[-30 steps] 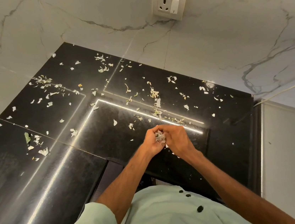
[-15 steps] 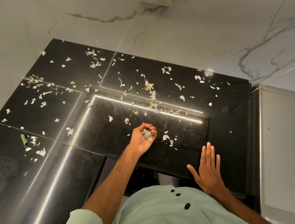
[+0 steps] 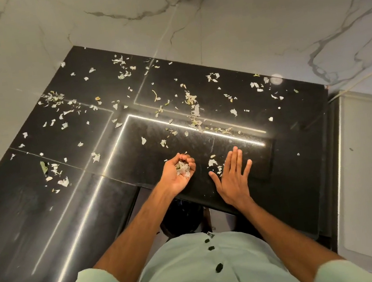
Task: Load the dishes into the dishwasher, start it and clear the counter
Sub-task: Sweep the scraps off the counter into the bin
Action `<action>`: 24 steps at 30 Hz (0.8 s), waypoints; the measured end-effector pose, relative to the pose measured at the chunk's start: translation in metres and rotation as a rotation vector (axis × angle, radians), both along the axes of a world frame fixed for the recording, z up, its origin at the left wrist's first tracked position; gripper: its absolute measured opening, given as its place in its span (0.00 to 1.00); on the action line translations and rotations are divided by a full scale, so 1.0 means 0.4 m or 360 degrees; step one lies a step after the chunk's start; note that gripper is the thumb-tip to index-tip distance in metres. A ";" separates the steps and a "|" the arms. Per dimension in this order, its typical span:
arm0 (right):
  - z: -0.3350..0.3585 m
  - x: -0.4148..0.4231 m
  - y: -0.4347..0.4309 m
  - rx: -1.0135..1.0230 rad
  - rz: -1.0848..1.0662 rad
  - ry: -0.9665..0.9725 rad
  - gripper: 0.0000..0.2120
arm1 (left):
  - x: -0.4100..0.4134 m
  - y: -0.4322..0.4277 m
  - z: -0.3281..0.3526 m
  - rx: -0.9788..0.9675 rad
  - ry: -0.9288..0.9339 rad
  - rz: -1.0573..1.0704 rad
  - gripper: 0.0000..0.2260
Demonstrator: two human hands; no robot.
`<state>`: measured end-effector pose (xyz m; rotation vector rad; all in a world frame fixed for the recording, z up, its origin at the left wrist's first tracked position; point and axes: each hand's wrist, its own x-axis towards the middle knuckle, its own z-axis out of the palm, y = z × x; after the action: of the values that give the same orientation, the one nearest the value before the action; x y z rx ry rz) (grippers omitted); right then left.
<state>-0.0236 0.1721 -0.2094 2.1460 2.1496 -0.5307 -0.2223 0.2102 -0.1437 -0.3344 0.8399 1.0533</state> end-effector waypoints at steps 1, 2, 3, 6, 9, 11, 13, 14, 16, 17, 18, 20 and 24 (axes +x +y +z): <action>0.001 -0.026 0.025 -0.0022 0.0019 0.0027 0.47 | -0.003 -0.002 0.005 0.0011 0.0004 0.0020 0.17; 0.002 -0.050 0.048 -0.0042 0.0043 0.0048 0.47 | -0.006 -0.004 0.010 0.0022 0.0006 0.0040 0.17; 0.005 -0.069 0.068 -0.0049 0.0082 0.0075 0.47 | -0.011 -0.006 0.015 0.0035 0.0014 0.0053 0.17; 0.013 -0.073 0.119 0.0035 0.0168 0.0314 0.43 | -0.031 -0.009 0.029 0.0075 0.0025 0.0087 0.16; 0.023 -0.009 0.157 0.0172 0.0051 0.0679 0.37 | -0.056 -0.005 0.040 0.0092 0.0004 0.0139 0.16; 0.016 0.023 0.177 0.0124 0.0102 0.0733 0.36 | -0.067 -0.005 0.040 0.0088 0.0008 0.0162 0.16; 0.012 0.016 0.185 0.0044 0.0338 0.0628 0.37 | -0.072 -0.006 0.035 0.0089 0.0005 0.0175 0.16; 0.014 0.001 0.179 -0.0007 0.0481 0.0588 0.36 | -0.072 -0.006 0.033 0.0093 -0.0003 0.0181 0.16; 0.018 -0.028 0.143 -0.0067 0.0803 0.0492 0.35 | -0.069 -0.005 0.029 0.0100 -0.0014 0.0191 0.16; 0.013 -0.037 0.116 -0.0054 0.0960 0.0420 0.34 | -0.067 -0.005 0.027 0.0101 -0.0017 0.0191 0.16; 0.009 -0.039 0.088 -0.0043 0.1072 0.0362 0.34 | -0.065 -0.004 0.027 0.0101 -0.0023 0.0190 0.16; 0.015 -0.022 0.048 -0.0051 0.1096 0.0350 0.33 | -0.062 -0.006 0.024 0.0094 -0.0055 0.0184 0.16; 0.061 0.049 -0.018 0.0100 0.0932 0.0152 0.34 | -0.058 -0.006 0.013 0.0079 -0.0099 0.0180 0.17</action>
<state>-0.0039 0.1647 -0.1852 1.4144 2.7046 -0.5178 -0.2454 0.2077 -0.1386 -0.3742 0.7445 1.1610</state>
